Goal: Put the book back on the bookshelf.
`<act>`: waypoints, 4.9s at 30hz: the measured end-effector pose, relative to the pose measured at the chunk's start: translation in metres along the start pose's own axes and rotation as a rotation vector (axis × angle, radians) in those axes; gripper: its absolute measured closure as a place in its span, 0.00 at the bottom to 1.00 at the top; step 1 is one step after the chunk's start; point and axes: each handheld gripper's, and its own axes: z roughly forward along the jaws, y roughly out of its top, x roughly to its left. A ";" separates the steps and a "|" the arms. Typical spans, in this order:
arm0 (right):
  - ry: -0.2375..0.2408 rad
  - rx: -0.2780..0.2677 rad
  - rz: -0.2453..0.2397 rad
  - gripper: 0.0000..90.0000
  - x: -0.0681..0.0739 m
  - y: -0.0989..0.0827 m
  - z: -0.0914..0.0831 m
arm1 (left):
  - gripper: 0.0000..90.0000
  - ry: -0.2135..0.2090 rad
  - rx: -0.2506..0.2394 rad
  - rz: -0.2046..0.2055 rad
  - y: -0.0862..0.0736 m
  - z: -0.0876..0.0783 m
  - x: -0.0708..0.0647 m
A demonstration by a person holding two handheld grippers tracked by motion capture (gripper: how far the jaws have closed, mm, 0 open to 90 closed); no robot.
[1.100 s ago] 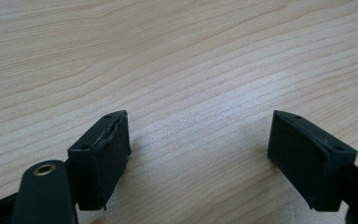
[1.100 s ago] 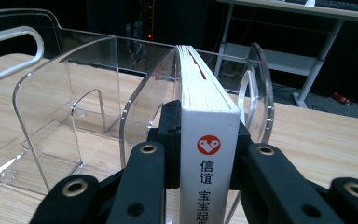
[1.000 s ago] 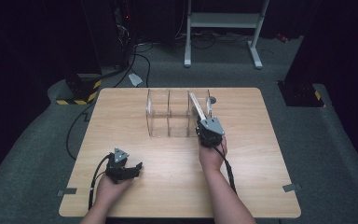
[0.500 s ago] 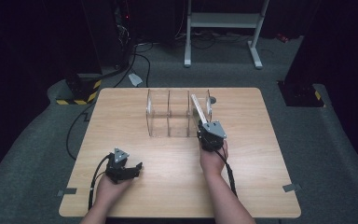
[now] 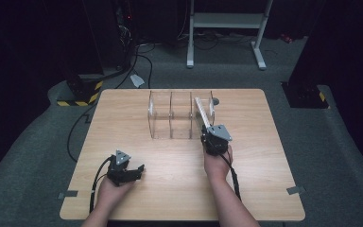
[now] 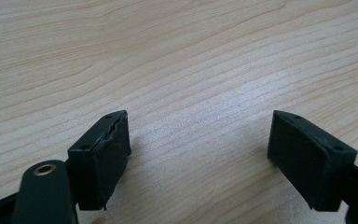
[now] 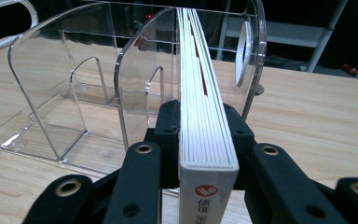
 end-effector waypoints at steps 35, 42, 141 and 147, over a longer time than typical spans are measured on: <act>-0.053 -0.013 0.075 0.72 -0.007 -0.004 -0.003 | 0.23 0.000 0.000 0.000 0.000 0.000 0.000; -0.007 -0.015 0.070 0.70 -0.010 -0.015 -0.020 | 0.23 0.000 0.000 0.000 0.000 0.000 0.000; 0.079 -0.023 0.172 0.79 -0.011 -0.016 -0.027 | 0.24 0.002 0.000 0.001 0.000 0.000 0.000; 0.074 -0.022 0.168 0.79 -0.010 -0.015 -0.025 | 0.24 0.002 0.000 0.001 0.000 0.000 0.000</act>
